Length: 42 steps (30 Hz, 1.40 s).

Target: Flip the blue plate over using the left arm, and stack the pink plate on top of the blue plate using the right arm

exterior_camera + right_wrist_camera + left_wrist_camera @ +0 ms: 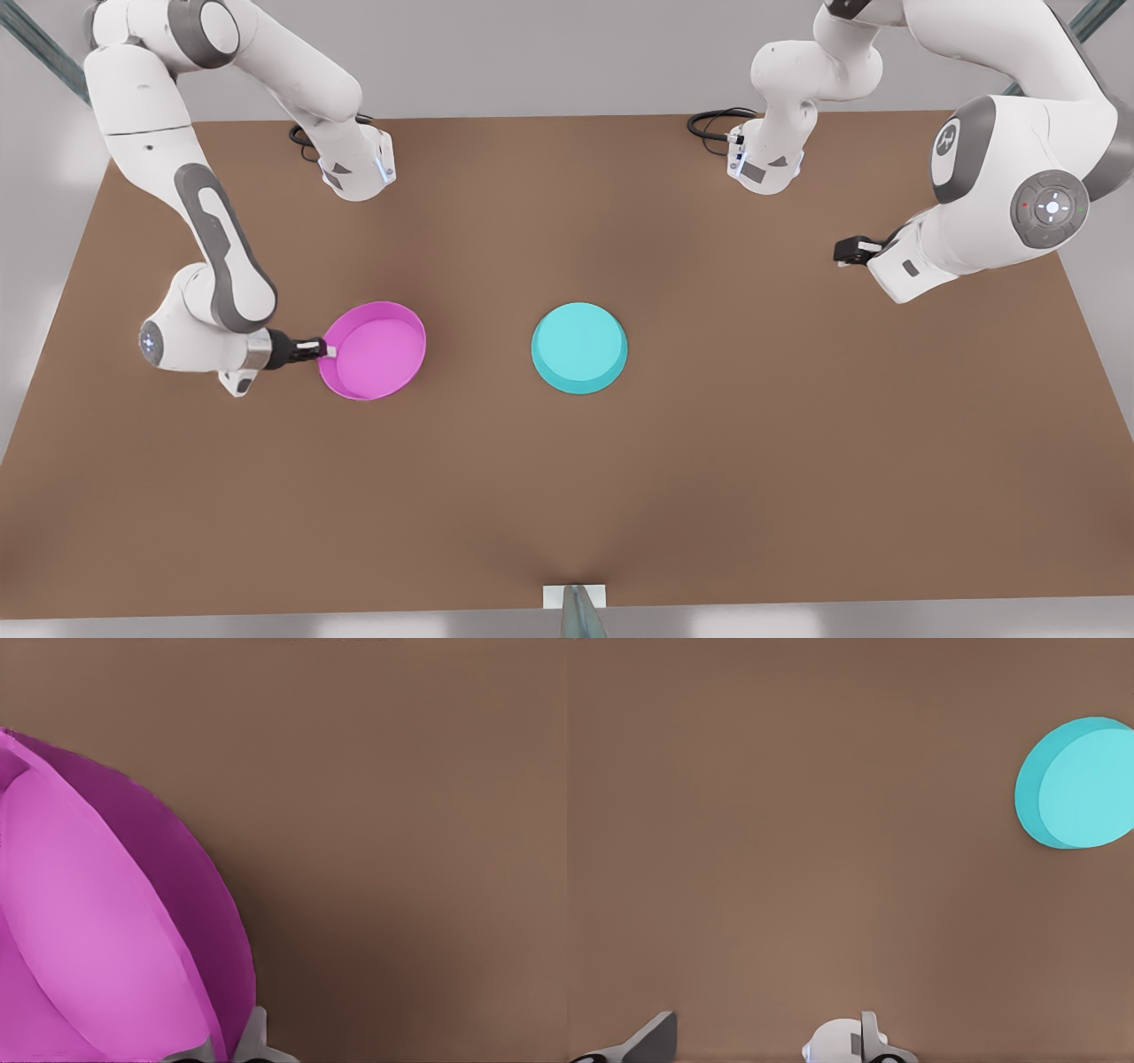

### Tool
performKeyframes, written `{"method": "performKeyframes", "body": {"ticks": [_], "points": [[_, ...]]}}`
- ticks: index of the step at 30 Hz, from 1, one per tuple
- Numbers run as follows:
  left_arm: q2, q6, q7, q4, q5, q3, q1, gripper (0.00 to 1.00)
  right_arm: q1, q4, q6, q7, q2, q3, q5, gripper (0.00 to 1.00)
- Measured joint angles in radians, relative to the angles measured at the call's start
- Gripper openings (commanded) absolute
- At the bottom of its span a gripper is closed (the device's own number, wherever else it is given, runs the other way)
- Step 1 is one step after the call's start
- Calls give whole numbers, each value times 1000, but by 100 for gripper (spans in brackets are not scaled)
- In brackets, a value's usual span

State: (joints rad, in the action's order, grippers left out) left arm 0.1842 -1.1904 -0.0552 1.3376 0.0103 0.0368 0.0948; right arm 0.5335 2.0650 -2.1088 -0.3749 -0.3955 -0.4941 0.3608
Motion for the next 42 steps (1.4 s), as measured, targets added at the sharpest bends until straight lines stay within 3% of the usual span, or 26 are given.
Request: {"method": "performKeyframes", "body": {"ticks": [10, 16, 22, 30, 36, 42], "points": [[-2, 0, -2, 0, 0, 0, 1, 100, -271, -47, -10, 130, -7, 0, 182, 21], [-2, 0, -1, 0, -1, 1, 1, 100, -323, -58, 17, 261, -60, 1, 241, 21], [-2, 0, -2, 0, -1, 2, 0, 100, -444, -68, 5, 497, -48, 10, 115, 21], [-2, 0, 0, 0, -3, 2, 0, 100, -535, -91, -63, 534, -58, 15, 119, 21], [-2, 0, 0, 0, -3, 2, 0, 100, -678, -214, -151, 672, -165, 15, 120, 21], [-2, 0, 0, 0, -3, 2, -1, 100, -721, -234, -209, 701, -203, 15, 123, 21]]}}
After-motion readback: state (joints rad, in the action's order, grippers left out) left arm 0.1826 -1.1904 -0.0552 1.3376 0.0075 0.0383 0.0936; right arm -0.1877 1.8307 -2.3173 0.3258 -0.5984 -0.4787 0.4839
